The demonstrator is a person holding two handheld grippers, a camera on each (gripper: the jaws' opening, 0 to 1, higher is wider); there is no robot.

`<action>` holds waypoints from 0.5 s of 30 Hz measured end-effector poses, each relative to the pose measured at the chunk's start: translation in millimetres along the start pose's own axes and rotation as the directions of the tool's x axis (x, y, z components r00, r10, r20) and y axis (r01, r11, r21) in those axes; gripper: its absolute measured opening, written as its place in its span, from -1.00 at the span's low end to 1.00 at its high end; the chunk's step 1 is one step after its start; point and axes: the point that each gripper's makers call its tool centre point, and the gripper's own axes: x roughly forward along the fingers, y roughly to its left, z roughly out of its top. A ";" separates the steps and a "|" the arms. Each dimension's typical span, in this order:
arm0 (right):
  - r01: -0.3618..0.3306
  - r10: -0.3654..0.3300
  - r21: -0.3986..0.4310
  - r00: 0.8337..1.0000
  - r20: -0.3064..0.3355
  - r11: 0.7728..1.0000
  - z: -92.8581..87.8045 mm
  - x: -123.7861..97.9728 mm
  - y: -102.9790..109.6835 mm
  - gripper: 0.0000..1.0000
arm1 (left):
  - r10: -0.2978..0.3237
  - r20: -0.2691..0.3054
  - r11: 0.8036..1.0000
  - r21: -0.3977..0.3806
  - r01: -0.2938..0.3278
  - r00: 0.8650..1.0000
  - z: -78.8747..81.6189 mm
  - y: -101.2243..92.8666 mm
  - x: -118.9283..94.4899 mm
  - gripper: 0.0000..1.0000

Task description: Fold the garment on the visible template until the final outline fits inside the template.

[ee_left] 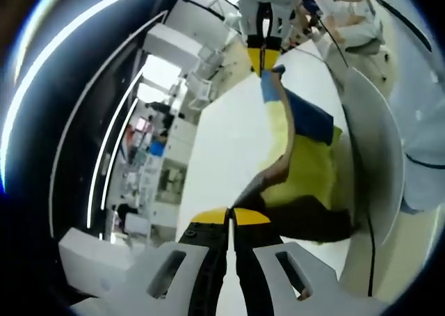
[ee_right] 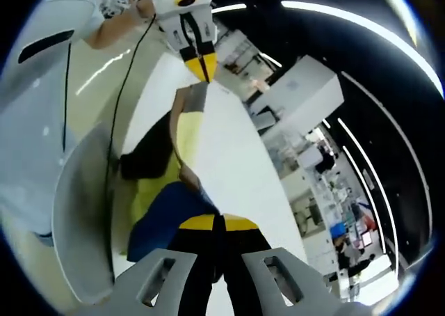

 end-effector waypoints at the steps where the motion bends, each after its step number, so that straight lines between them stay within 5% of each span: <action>1: -0.005 0.005 0.004 1.000 -0.003 1.000 -2.7 3.8 1.0 -0.95 | -0.011 -0.001 1.000 -0.004 0.011 1.000 -1.7 -2.5 4.1 -1.00; 15: -0.051 0.052 0.032 0.998 -0.040 0.998 -25.1 44.8 10.1 -0.95 | -0.090 -0.027 0.995 -0.045 0.088 0.996 -23.6 -16.3 45.8 -1.00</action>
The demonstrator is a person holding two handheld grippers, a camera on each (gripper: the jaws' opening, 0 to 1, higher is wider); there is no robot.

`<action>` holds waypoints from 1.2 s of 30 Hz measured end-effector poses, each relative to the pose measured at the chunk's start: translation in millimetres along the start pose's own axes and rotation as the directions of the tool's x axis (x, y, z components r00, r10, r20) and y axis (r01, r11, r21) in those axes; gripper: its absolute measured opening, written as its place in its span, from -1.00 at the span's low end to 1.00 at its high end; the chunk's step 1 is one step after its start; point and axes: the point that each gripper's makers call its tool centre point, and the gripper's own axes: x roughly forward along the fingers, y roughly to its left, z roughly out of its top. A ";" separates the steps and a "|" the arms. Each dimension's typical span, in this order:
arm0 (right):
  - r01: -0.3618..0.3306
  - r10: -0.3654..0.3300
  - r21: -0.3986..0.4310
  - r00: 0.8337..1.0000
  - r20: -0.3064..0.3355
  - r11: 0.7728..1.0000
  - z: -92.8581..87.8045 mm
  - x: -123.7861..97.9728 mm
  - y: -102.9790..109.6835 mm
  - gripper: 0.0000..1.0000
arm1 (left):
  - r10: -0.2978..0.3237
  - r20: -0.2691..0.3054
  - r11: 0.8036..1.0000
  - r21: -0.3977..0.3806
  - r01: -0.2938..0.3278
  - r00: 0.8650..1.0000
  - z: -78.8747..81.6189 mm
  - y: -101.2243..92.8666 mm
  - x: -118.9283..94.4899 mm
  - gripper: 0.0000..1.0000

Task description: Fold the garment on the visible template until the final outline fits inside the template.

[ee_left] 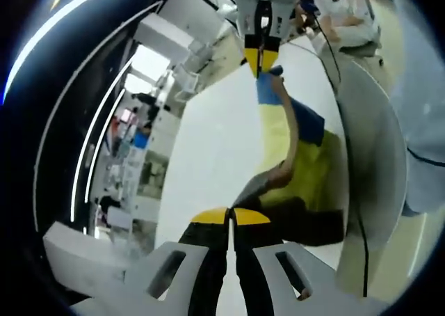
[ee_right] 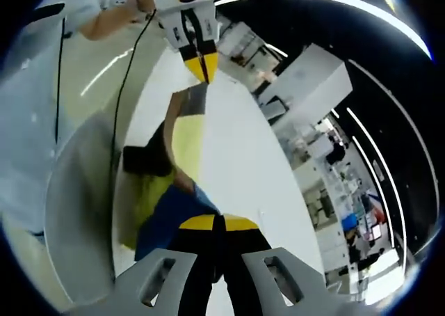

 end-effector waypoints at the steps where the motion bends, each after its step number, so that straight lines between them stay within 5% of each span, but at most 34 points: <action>1: 0.001 -0.001 0.002 1.000 -0.002 1.000 -1.6 1.8 -0.5 -0.95 | -0.004 0.001 1.000 -0.005 0.004 1.000 -0.8 -0.5 1.8 -1.00; 36: 0.041 -0.036 0.108 0.998 -0.055 0.993 -65.3 98.8 -48.0 -0.95 | -0.044 -0.061 0.986 -0.164 0.033 0.997 -65.7 23.8 107.9 -1.00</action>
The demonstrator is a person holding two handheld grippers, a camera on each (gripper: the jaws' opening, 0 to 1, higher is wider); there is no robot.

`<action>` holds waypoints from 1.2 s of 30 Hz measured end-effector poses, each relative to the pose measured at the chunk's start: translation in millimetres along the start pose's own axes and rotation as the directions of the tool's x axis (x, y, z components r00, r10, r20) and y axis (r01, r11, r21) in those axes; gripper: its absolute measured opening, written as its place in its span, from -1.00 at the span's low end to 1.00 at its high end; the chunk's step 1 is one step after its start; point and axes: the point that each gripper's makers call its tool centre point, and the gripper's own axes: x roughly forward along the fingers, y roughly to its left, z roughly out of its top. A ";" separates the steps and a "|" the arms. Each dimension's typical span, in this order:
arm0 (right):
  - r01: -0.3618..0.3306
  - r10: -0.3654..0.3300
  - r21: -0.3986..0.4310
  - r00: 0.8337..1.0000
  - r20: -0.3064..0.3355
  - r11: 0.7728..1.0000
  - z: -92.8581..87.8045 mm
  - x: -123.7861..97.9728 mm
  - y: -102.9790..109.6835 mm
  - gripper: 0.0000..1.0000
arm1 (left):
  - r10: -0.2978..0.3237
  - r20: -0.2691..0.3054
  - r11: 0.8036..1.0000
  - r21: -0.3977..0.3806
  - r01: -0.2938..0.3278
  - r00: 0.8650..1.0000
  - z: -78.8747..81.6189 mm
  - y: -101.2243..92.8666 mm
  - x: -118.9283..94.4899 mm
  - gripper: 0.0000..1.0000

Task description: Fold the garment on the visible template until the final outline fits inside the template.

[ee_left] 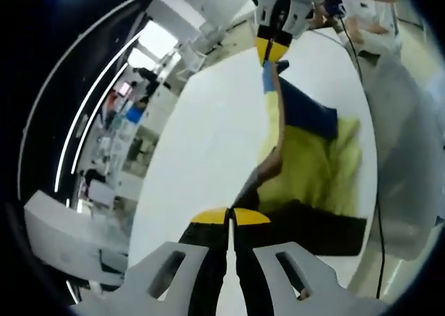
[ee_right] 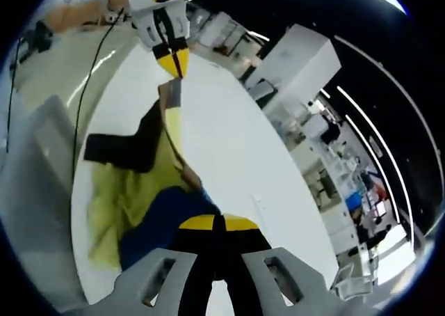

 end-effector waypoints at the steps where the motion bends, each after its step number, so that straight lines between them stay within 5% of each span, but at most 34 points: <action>1: 0.005 -0.005 -0.003 1.000 -0.004 1.000 -2.2 2.9 -1.3 -0.95 | -0.002 0.001 1.000 -0.008 0.002 1.000 -1.0 1.0 3.2 -1.00; 27: 0.053 -0.048 0.089 0.997 -0.053 0.995 -43.9 69.4 -22.6 -0.95 | -0.016 -0.022 0.987 -0.160 0.013 1.000 -42.2 10.9 85.1 -1.00; 36: 0.068 -0.060 0.153 0.997 -0.051 0.986 -47.1 88.3 -30.3 -0.95 | 0.038 -0.020 0.975 -0.217 -0.041 0.999 -52.1 23.3 106.2 -1.00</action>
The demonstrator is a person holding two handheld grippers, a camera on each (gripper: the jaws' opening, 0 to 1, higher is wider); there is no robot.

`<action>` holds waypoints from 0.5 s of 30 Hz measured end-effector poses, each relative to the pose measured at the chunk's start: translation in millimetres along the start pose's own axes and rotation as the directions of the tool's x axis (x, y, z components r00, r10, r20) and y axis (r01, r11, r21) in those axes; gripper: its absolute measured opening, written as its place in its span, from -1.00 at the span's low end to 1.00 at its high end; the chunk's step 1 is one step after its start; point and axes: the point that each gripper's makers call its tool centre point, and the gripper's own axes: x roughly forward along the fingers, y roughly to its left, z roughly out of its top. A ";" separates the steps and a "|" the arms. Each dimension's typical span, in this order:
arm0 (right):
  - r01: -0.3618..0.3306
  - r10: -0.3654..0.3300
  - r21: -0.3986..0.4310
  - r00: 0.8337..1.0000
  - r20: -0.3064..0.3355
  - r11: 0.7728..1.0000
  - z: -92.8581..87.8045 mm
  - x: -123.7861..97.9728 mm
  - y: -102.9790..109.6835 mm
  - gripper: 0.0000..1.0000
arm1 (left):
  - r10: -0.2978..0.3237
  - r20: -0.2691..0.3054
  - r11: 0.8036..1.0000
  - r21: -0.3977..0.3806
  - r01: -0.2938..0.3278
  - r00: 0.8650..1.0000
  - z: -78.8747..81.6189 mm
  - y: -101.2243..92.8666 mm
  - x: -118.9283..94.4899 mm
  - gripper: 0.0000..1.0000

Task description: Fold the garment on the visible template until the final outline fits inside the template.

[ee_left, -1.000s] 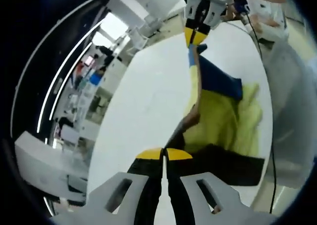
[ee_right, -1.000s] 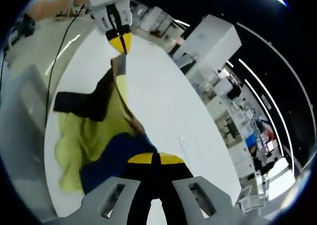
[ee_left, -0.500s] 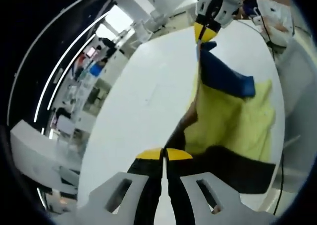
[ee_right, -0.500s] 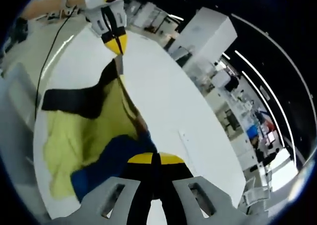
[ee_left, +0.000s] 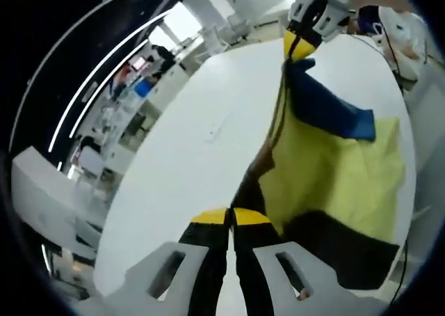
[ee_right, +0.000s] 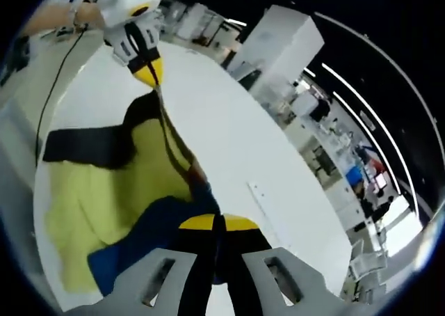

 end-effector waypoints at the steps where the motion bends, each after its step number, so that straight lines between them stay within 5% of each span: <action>1: 0.006 -0.006 0.002 1.000 0.001 1.000 -0.1 1.6 -0.2 -0.95 | 0.005 0.003 1.000 -0.006 -0.005 1.000 0.5 1.5 1.2 -1.00; 15: 0.048 -0.046 0.047 0.998 -0.043 0.998 -26.2 29.5 -9.7 -0.94 | 0.014 0.016 0.997 -0.074 -0.013 1.000 -0.4 8.0 29.3 -1.00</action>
